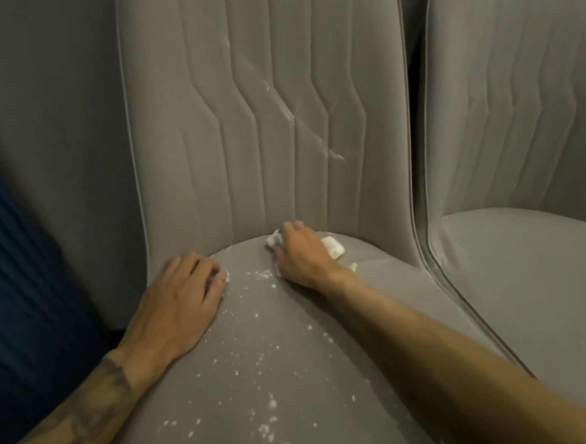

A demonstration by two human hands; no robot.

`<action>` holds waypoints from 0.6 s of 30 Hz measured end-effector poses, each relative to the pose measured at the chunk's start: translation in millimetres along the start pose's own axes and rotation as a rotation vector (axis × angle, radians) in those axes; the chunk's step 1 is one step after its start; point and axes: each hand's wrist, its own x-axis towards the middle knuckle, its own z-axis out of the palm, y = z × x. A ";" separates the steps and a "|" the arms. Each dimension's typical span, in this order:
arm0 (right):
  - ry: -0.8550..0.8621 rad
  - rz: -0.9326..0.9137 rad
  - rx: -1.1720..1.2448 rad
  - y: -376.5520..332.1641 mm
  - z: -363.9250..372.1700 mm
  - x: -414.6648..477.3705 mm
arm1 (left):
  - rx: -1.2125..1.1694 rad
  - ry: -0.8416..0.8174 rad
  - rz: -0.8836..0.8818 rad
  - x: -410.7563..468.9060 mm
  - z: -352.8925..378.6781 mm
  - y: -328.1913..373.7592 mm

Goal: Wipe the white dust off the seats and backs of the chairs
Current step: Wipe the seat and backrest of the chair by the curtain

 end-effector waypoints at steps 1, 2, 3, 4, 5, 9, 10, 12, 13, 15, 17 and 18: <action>-0.027 -0.069 0.016 -2.0 2.4 -8.8 | -0.008 0.007 0.000 -0.2 0.4 0.1; -0.039 -0.111 0.010 2.5 0.2 -14.8 | -0.016 0.015 0.000 -0.2 0.6 -0.4; -0.042 -0.120 -0.016 11.9 -6.0 -17.5 | -0.022 0.018 -0.002 -0.6 0.8 -1.5; -0.033 -0.098 -0.063 24.3 -13.7 -17.0 | -0.028 0.018 -0.001 -1.0 1.2 -2.4; -0.012 -0.044 -0.116 37.6 -22.2 -14.3 | -0.033 0.019 0.005 -0.8 1.8 -2.7; 0.068 0.132 -0.185 50.0 -31.6 -0.1 | -0.041 0.036 0.006 -1.0 2.4 -2.7; 0.058 0.107 -0.151 39.7 -26.7 -2.4 | -0.038 0.032 0.003 -1.2 2.5 -2.4; 0.017 -0.033 -0.036 18.1 -13.1 -15.8 | -0.046 0.029 -0.007 -1.1 2.1 -3.1; -0.016 -0.125 0.005 10.7 -8.2 -27.7 | -0.052 0.026 -0.011 -1.2 1.6 -2.8; -0.046 -0.260 0.017 12.4 -10.3 -48.1 | -0.043 0.021 -0.008 -0.6 2.5 -1.8; -0.035 -0.270 -0.042 32.7 -26.3 -49.0 | -0.039 0.015 -0.014 -0.7 1.7 -2.0; -0.020 -0.213 -0.094 45.4 -35.2 -45.9 | -0.043 0.010 -0.015 -0.7 1.0 -1.3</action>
